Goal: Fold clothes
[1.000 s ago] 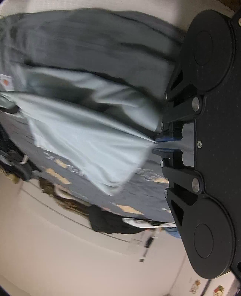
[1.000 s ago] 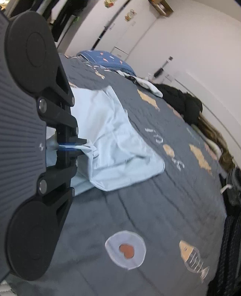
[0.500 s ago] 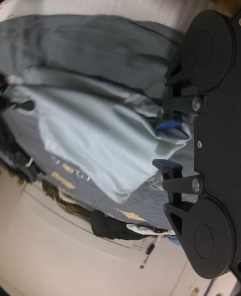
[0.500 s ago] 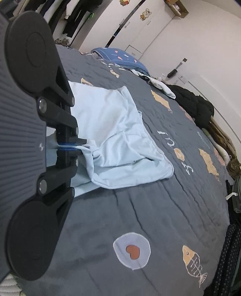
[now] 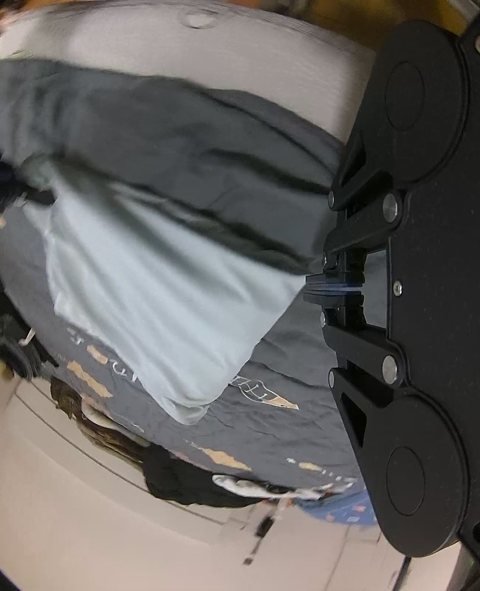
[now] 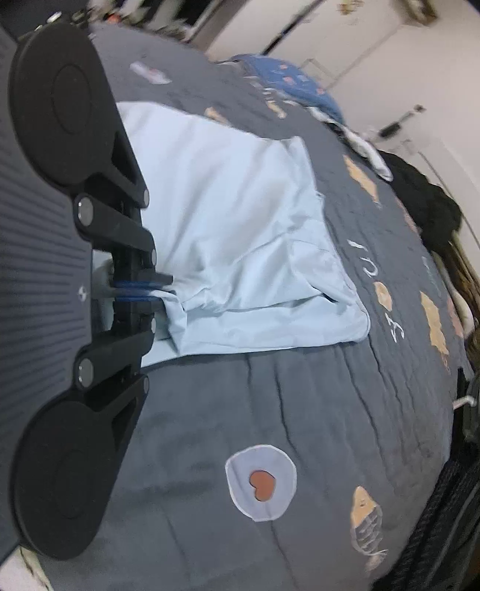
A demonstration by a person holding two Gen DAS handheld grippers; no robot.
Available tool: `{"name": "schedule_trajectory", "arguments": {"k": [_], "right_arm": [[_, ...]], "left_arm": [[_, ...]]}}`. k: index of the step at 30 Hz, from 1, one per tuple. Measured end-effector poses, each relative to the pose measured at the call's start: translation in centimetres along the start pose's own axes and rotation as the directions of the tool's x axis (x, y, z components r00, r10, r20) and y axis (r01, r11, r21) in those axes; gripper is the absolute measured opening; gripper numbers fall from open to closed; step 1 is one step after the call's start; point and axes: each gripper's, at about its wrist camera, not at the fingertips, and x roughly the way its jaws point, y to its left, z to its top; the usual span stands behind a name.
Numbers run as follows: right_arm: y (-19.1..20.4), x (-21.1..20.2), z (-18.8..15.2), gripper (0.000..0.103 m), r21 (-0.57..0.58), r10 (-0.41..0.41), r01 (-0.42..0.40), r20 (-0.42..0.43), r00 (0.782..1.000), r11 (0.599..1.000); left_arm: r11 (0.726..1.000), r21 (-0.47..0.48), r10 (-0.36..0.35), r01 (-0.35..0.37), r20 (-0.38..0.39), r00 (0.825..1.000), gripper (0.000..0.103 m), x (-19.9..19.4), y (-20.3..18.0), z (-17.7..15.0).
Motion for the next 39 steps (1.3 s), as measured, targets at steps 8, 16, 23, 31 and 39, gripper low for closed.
{"name": "schedule_trajectory", "arguments": {"k": [8, 16, 23, 31, 39], "right_arm": [[-1.2, -4.6, 1.7, 0.038, 0.017, -0.01, 0.007, 0.143, 0.99, 1.0], [-0.1, -2.1, 6.9, 0.039, 0.012, 0.067, -0.07, 0.175, 0.982, 0.997], [1.1, 4.5, 12.6, 0.039, -0.123, 0.056, -0.042, 0.11, 0.992, 0.991], [-0.2, 10.3, 14.5, 0.039, -0.092, 0.002, 0.003, 0.059, 0.998, 0.996], [1.2, 12.1, 14.3, 0.035, -0.147, -0.025, 0.033, 0.054, 0.998, 0.989]], "left_arm": [[0.902, -0.419, -0.035, 0.106, 0.174, 0.984, 0.05, -1.1, 8.0, 0.6], [0.71, -0.645, -0.037, 0.283, 0.368, 0.929, 0.05, 3.3, 15.1, 4.2], [0.633, -0.679, -0.05, 0.371, 0.443, 0.895, 0.051, 7.0, 18.2, 6.1], [0.577, -0.713, -0.103, 0.398, 0.42, 0.902, 0.052, 9.5, 18.2, 4.2], [0.584, -0.699, -0.112, 0.414, 0.435, 0.893, 0.054, 9.3, 18.2, 3.5]]}}
